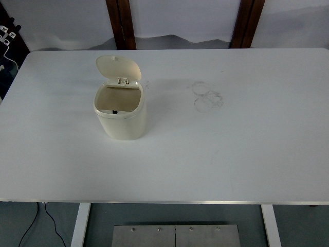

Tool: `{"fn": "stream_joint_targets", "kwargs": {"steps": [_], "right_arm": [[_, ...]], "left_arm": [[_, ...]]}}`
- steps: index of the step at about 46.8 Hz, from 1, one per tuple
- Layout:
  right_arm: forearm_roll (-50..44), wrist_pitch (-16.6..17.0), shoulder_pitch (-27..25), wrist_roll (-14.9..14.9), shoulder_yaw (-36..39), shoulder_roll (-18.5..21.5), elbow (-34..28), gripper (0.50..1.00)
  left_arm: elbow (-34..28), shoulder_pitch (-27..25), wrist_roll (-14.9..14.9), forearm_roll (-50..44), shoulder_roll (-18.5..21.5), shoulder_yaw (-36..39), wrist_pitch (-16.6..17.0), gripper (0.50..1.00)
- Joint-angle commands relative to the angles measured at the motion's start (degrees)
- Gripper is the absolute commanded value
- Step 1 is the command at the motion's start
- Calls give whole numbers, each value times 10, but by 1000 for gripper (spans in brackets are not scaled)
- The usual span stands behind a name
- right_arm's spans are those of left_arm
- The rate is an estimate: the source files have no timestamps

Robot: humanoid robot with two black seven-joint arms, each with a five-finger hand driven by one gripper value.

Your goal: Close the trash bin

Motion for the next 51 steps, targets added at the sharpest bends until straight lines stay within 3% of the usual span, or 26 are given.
{"fn": "stream_joint_targets", "kwargs": {"steps": [1,28,36,42,51], "right_arm": [[0,0,0,0,0,0,0,995],[0,0,0,0,0,0,0,995],[0,0,0,0,0,0,0,995],[0,0,0,0,0,0,0,995],[0,0,0,0,0,0,0,995]], "left_arm": [[-1,0,1,0,0,0,0,1000],[-5,5,5,17,-2,6,14,1000],[-29,-2,44,22,4,16,39,1000],[-80,-26,51,37,10,36,75,1000],[-118,-98,61,61,11,144,80,1000]]}}
